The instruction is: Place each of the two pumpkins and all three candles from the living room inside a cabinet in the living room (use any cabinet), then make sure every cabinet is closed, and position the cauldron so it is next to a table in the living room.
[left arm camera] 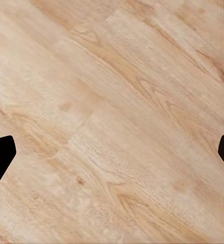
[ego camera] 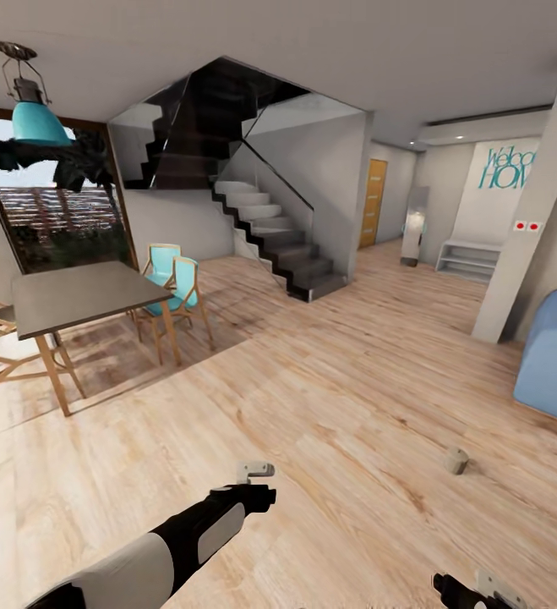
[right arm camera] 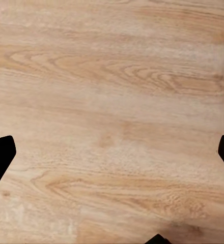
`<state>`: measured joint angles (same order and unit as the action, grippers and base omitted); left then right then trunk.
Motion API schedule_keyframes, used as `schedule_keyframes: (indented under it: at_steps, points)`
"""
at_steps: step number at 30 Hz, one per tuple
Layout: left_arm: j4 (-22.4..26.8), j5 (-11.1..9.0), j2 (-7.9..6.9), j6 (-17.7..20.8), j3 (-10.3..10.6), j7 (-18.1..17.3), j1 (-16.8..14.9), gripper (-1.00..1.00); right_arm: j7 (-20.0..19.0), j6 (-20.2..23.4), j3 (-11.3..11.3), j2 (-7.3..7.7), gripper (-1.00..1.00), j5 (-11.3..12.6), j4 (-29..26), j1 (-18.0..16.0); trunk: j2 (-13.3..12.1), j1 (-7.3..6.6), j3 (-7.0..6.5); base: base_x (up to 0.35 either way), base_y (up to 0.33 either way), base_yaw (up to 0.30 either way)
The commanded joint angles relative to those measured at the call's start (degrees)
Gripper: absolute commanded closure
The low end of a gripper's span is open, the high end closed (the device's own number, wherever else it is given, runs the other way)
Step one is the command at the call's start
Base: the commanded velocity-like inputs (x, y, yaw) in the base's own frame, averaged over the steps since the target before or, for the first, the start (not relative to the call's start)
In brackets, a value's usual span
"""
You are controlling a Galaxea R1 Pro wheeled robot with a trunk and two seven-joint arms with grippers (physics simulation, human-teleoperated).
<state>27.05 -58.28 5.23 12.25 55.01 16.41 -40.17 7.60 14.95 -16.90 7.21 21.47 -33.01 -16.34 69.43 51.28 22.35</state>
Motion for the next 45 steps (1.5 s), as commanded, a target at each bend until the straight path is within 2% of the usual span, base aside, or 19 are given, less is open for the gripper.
schedule_keyframes:
  at_steps: [1, 8, 17, 37, 45]
  points:
    - [0.11, -0.43, -0.04, 0.05, 0.44, 0.46, -0.08, -1.0, 0.31, 0.26, 0.02, 0.0, -1.0, 0.59, -0.13, -0.01, 0.05, 0.0, 0.1, 0.0, 0.0, -0.274]
    - [0.11, -0.45, -0.04, 0.05, 0.44, 0.46, -0.08, -1.0, 0.31, 0.25, 0.02, -0.02, -1.0, 0.59, -0.13, -0.01, 0.05, 0.0, 0.3, 0.031, 0.029, -0.274]
    - [0.11, -0.44, -0.04, 0.05, 0.45, 0.46, -0.08, -1.0, 0.31, 0.25, 0.02, -0.01, -1.0, 0.59, -0.13, -0.01, 0.05, 0.0, 0.55, 0.171, 0.207, -0.274]
    - [0.04, -0.43, -0.04, 0.05, 0.45, 0.49, -0.08, -1.0, 0.31, -0.07, 0.08, -0.1, -1.0, 0.51, -0.13, -0.01, 0.05, 0.0, 1.13, 0.241, 0.236, -0.273]
    - [-0.06, -0.43, -0.04, 0.05, 0.45, 0.53, -0.08, -1.0, 0.31, -0.1, 0.12, -0.03, -1.0, -0.04, -0.13, -0.01, 0.05, 0.0, 1.22, 0.322, 0.04, -0.079]
